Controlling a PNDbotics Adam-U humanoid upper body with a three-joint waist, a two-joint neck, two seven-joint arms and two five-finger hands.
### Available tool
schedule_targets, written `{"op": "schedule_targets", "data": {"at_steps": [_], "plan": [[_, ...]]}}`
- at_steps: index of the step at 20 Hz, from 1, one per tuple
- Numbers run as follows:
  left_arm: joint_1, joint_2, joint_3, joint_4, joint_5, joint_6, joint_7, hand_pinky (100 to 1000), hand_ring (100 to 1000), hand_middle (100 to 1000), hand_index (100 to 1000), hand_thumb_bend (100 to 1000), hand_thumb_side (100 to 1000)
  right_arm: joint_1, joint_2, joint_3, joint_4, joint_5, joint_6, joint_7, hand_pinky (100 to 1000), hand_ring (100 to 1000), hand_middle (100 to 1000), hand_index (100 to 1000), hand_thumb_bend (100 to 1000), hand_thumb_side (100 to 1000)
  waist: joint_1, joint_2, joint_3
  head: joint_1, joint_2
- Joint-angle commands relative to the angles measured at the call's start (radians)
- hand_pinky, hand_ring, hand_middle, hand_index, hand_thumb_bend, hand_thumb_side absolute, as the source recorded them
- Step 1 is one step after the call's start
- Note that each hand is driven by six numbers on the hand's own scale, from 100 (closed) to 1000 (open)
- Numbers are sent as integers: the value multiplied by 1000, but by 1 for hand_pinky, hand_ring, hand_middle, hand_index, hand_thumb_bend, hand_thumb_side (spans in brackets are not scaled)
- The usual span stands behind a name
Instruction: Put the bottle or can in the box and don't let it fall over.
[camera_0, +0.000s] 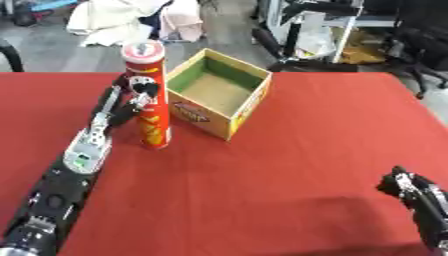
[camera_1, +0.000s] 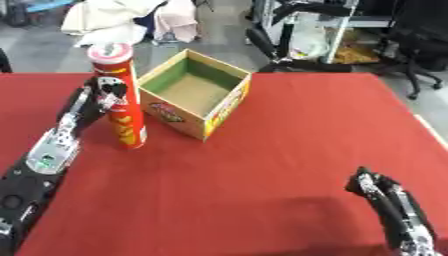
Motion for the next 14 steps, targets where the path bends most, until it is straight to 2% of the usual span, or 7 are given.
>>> {"op": "schedule_targets", "data": {"at_steps": [1,8,14], "plan": [[-29,29,-8,-2,-30,-15,-10,1000,1000,955,811,644,809,-11,-12,3,-12,-1,-1,4,805,631,531,562,100,587,1,-10,-1,1,-4],[-33,31,-13,14,-78,-44,-34,1000,1000,955,808,548,744,-12,-12,3,-11,-1,-1,4,805,631,531,563,100,587,1,-10,-1,0,-5],[-31,32,-14,20,-110,-75,-74,1000,1000,952,766,495,686,-12,-12,3,-11,-1,-2,4,805,631,531,563,100,586,1,-10,-1,-1,-3]]}}
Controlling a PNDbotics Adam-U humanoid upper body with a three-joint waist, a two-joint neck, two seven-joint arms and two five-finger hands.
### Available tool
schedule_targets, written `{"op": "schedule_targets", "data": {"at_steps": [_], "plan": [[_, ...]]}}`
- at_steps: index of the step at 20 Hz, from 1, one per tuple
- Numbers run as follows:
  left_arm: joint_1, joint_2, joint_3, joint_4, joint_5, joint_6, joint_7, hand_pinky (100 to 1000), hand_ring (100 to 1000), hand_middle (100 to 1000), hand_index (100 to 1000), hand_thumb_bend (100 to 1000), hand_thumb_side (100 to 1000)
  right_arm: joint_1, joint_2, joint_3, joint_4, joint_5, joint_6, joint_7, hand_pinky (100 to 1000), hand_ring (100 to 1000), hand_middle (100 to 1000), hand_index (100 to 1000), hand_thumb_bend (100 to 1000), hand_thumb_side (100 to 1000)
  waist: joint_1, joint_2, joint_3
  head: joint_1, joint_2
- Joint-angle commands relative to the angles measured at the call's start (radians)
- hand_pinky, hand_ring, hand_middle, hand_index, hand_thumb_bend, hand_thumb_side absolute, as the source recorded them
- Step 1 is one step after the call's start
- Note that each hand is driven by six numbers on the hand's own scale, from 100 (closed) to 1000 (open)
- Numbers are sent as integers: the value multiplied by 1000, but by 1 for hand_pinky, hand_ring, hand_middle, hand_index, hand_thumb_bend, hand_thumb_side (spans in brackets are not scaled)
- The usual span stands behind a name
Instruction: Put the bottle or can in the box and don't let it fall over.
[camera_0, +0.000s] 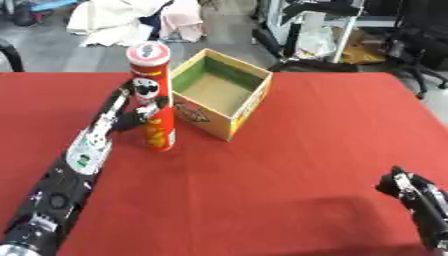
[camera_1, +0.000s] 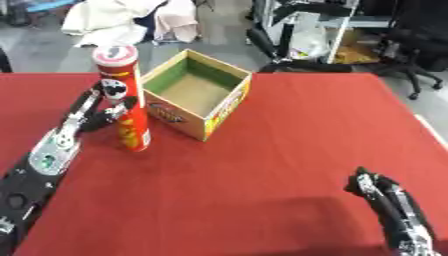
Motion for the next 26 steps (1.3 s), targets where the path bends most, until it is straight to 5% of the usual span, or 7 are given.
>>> {"op": "schedule_targets", "data": {"at_steps": [1,8,13,18,26], "plan": [[-22,23,-8,-4,-15,-18,-26,1000,1000,951,760,478,671,-12,-12,-2,-11,-1,-1,3,805,631,531,563,100,586,1,-10,-1,-1,-3],[-21,22,-7,0,-6,-53,-89,1000,1000,949,718,322,522,-12,-12,-2,-11,-1,-2,3,805,631,531,563,100,586,0,-10,-1,-2,-4],[-21,19,-6,5,5,-61,-119,1000,1000,949,676,100,334,-12,-12,-2,-11,-1,-2,3,805,631,530,563,100,585,0,-10,-1,-3,-4],[-21,16,-5,10,17,-52,-128,1000,1000,942,616,100,199,-12,-12,-2,-11,-1,-2,3,806,631,530,563,100,585,-1,-10,-2,-5,-5],[-23,14,-1,-6,97,-8,-96,1000,1000,932,548,100,237,-12,-12,-3,-11,-1,-2,2,806,631,530,563,100,585,-1,-10,-2,-7,-5]]}}
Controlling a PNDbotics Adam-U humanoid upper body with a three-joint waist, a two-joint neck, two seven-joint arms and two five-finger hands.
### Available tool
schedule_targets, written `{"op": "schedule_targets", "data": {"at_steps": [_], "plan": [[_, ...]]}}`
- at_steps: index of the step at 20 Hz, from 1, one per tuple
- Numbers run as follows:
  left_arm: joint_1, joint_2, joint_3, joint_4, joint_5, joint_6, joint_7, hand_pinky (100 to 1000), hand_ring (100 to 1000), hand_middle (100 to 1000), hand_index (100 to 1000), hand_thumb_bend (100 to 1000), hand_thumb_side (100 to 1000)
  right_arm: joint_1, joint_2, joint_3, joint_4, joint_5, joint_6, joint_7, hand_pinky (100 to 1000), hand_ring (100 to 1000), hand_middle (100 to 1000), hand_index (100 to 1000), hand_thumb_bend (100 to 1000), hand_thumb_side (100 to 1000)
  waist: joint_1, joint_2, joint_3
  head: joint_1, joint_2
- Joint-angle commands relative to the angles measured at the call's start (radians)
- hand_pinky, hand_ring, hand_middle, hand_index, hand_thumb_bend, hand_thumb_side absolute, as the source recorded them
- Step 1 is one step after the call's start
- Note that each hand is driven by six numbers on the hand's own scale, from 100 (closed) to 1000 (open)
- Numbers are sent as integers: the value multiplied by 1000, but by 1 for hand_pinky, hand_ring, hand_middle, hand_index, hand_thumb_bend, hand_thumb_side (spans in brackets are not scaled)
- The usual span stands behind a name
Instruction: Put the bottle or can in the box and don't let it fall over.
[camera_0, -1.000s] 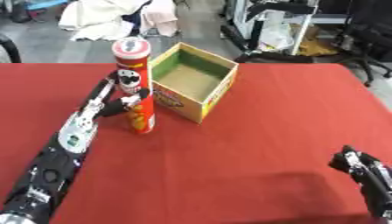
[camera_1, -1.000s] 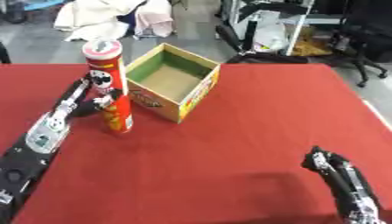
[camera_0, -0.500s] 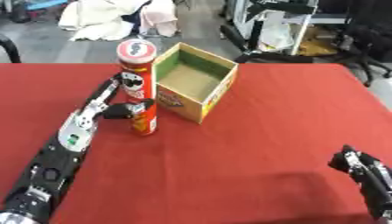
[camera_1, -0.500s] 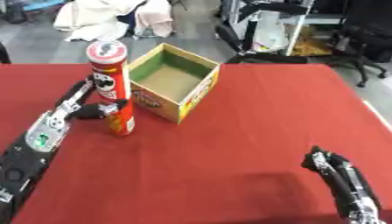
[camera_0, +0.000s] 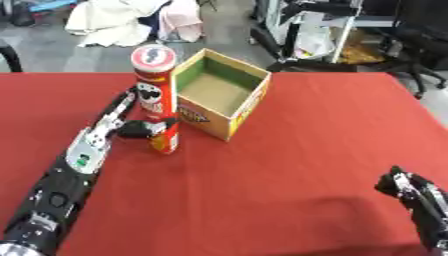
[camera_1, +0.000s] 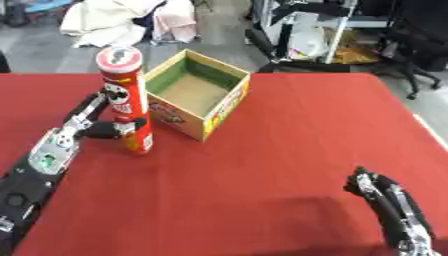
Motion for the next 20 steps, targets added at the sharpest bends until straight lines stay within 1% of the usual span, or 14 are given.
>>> {"op": "schedule_targets", "data": {"at_steps": [1,13,17,20], "plan": [[-16,16,-1,-24,40,18,9,1000,1000,932,545,100,244,-12,-12,-3,-11,-1,-2,2,806,631,530,563,100,585,1,-10,-1,-3,-5],[-38,34,1,-102,212,81,11,1000,1000,927,516,100,344,-11,-11,-2,-10,0,-2,4,806,631,530,563,100,586,1,-11,-3,-2,-7],[-70,47,2,-109,247,96,27,1000,1000,924,510,100,352,-11,-11,0,-9,0,-1,6,806,631,530,563,100,589,0,-10,-7,3,-9],[-105,55,1,-100,249,113,66,1000,1000,921,504,100,359,-11,-11,3,-8,0,0,9,806,631,530,563,100,592,0,-9,-13,8,-10]]}}
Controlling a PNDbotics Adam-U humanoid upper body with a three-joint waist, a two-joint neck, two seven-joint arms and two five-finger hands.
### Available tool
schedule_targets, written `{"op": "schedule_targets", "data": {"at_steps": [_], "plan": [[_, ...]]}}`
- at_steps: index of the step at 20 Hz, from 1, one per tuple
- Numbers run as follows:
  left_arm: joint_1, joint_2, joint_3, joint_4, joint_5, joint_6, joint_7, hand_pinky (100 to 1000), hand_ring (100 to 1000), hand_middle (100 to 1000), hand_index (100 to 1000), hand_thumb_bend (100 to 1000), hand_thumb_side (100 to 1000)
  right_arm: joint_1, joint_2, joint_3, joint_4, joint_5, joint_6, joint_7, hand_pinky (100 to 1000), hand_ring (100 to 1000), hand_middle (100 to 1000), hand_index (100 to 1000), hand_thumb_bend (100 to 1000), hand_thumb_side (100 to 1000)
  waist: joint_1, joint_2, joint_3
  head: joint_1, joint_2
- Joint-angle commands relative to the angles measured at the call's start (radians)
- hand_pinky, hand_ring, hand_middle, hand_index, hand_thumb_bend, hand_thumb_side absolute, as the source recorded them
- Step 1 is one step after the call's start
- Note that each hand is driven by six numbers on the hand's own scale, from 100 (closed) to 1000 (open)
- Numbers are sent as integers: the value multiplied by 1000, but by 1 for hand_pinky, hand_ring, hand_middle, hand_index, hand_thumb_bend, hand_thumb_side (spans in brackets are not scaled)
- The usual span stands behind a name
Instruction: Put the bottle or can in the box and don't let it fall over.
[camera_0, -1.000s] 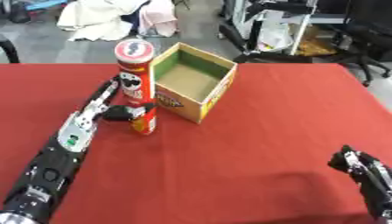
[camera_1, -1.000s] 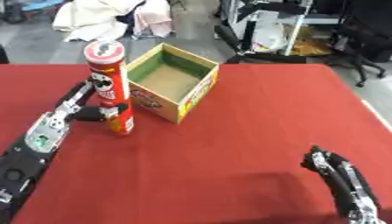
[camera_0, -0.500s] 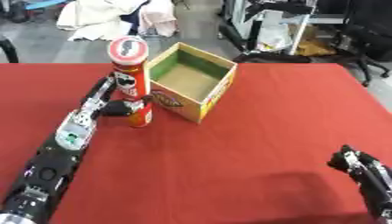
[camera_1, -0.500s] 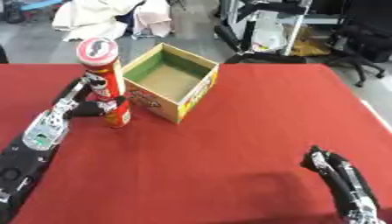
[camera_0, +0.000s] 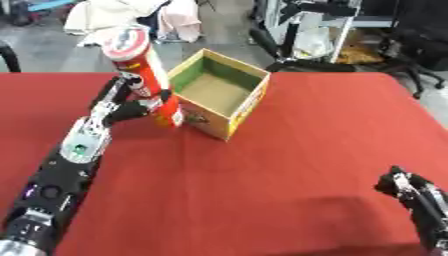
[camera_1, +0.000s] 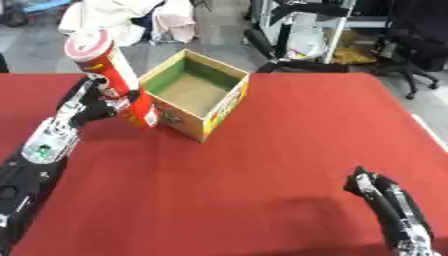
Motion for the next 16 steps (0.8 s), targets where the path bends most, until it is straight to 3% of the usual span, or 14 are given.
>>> {"op": "schedule_targets", "data": {"at_steps": [1,6,11,15,16], "plan": [[-57,35,-2,-10,7,19,45,1000,1000,921,504,100,359,-11,-11,4,-8,0,-2,7,806,631,530,563,100,592,2,-9,-7,5,-10],[-125,30,-13,47,4,53,120,1000,1000,920,504,100,362,-17,-6,13,-6,0,-1,17,806,631,530,563,100,597,3,-8,-29,20,-16],[-176,22,-23,96,-7,53,200,1000,999,917,509,100,367,-29,5,28,-6,-2,2,30,806,631,530,563,100,607,5,-4,-61,45,-24],[-191,13,-35,128,-3,45,217,1000,1000,917,513,100,354,-50,20,43,-7,-6,6,44,806,630,530,563,100,611,4,8,-97,63,-43],[-192,11,-36,135,-7,45,219,1000,1000,918,513,100,385,-55,24,46,-7,-7,6,48,806,630,530,563,100,611,4,11,-105,67,-49]]}}
